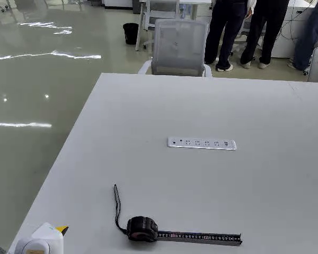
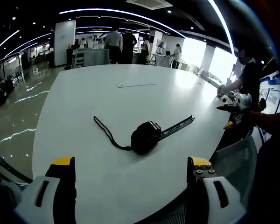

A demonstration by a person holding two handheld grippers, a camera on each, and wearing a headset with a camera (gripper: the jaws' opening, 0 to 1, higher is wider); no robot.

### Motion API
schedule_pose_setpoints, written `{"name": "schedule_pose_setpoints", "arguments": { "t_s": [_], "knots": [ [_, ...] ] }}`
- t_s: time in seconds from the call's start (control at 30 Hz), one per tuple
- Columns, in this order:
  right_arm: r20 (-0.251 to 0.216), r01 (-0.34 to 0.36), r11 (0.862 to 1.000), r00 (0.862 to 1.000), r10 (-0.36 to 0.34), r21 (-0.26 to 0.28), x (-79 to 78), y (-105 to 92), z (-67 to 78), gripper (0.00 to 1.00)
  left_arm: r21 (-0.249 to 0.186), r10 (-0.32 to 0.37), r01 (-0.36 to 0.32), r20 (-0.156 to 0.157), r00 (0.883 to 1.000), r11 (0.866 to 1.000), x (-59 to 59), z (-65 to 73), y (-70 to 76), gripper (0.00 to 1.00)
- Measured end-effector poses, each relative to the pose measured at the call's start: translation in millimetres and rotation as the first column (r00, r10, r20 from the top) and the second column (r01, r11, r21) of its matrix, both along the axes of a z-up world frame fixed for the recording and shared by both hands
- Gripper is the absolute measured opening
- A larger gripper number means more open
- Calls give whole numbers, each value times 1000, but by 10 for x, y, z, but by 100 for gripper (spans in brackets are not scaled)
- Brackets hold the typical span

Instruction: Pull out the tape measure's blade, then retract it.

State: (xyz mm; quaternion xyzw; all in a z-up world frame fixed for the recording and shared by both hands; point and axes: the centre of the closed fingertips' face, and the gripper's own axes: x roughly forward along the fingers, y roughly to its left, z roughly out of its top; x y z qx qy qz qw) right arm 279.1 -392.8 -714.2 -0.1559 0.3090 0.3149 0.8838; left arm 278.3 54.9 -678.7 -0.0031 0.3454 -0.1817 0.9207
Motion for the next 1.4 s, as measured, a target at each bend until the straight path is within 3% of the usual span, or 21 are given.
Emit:
{"name": "schedule_pose_setpoints", "arguments": {
  "t_s": [0.53,0.73,1.07,1.27,1.4],
  "knots": [
    [-26,-36,999,999,36,-12,149,88,-95,95,3,20,-20,-20,1000,1000,195,-72,-214,99],
    [-15,-58,998,998,58,-1,227,180,-99,96,17,49,-49,7,999,999,368,-21,-304,97],
    [-12,-110,993,994,109,-33,392,259,-174,90,25,65,-65,-5,998,998,571,-104,-492,98],
    [-24,-159,985,987,158,-62,495,282,-230,86,51,65,-64,-30,997,997,621,-229,-602,97],
    [-75,-261,962,964,255,-78,492,320,-314,72,33,75,-74,-43,996,997,634,-278,-709,95]
  ]
}}
